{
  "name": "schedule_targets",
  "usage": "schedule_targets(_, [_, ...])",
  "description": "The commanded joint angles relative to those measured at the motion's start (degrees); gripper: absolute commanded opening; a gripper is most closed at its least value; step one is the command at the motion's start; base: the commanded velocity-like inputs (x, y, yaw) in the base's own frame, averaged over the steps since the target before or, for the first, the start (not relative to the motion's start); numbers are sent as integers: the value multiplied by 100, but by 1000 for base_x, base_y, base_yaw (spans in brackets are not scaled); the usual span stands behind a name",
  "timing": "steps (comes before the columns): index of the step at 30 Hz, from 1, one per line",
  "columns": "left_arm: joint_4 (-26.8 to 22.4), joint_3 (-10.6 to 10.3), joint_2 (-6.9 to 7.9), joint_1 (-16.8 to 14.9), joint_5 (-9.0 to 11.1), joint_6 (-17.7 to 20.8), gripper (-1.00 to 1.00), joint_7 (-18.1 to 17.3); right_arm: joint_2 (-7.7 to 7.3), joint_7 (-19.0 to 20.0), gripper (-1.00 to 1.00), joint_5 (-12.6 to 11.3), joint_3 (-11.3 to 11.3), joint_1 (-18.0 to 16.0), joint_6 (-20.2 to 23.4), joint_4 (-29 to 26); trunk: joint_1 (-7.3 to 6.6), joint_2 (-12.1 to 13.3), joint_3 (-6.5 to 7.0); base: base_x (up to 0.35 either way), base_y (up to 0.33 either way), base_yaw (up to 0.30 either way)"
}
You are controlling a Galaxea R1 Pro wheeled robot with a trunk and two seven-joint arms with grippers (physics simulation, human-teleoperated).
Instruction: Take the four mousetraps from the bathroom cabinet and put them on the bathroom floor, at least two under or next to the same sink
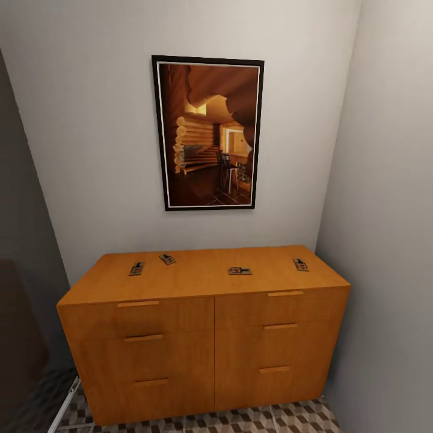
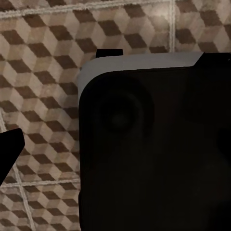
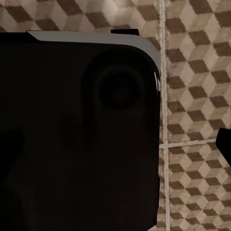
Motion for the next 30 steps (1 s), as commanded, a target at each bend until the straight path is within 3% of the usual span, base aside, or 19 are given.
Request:
schedule_targets(1, [-4, 0, 0, -1, 4, -2, 100, 1, 0, -1, 100, -7, -7, -2, -16, 1, 0, -3, -6, 0, 0, 0])
schedule_targets(30, [5, -18, 0, -1, -1, -2, 100, -12, 0, -1, 100, -3, -7, 0, -16, 1, 0, -3, -6, 0, 0, 0])
